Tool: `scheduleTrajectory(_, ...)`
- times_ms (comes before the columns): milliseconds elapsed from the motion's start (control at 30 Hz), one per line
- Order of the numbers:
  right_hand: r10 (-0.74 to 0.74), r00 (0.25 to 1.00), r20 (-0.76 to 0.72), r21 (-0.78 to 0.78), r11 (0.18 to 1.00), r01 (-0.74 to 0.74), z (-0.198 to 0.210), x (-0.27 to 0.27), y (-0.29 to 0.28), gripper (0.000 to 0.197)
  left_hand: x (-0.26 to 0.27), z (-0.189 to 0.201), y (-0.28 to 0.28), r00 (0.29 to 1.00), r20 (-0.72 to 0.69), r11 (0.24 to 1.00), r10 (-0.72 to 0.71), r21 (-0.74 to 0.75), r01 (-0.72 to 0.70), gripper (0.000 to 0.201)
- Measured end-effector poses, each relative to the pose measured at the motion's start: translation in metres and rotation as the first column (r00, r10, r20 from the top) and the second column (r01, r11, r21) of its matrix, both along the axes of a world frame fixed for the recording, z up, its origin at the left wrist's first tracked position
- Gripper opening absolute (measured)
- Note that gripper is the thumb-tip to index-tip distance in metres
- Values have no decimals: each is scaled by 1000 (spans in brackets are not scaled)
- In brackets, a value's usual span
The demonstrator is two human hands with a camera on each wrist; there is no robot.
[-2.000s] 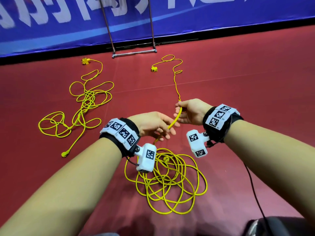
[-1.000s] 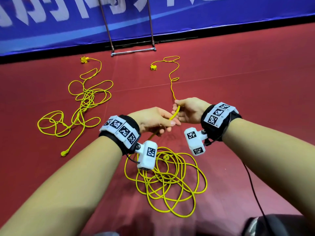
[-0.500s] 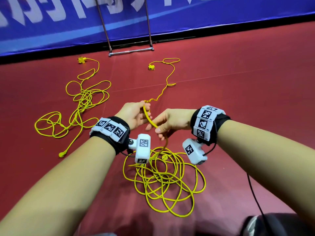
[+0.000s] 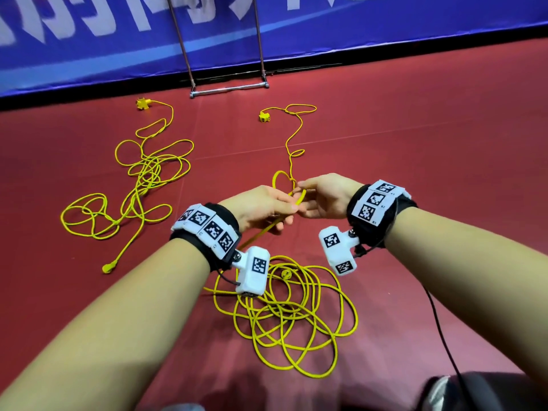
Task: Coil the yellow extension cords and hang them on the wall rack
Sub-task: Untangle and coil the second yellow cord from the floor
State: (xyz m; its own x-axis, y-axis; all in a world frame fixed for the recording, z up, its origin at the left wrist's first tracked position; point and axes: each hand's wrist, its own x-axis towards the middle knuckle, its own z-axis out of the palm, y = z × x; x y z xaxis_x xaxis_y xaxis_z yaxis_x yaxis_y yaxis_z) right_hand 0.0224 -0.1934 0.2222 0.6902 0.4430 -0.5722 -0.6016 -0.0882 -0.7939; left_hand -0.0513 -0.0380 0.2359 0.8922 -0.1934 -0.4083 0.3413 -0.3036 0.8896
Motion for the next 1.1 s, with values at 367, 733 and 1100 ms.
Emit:
scheduleTrajectory(367, 204, 952, 227, -5, 978, -208, 5, -10, 8, 21, 17, -19, 24, 797, 60, 789, 601, 108, -604, 21)
scheduleTrajectory(733, 547, 792, 271, 36, 817, -576, -6, -18, 4, 29, 20, -24, 39, 808, -399, 721, 434, -384, -577, 30)
scheduleTrajectory(1100, 418, 890, 180, -232, 898, -375, -21, -11, 6, 21, 15, -7, 22, 915, -201, 832, 350, -383, -402, 15)
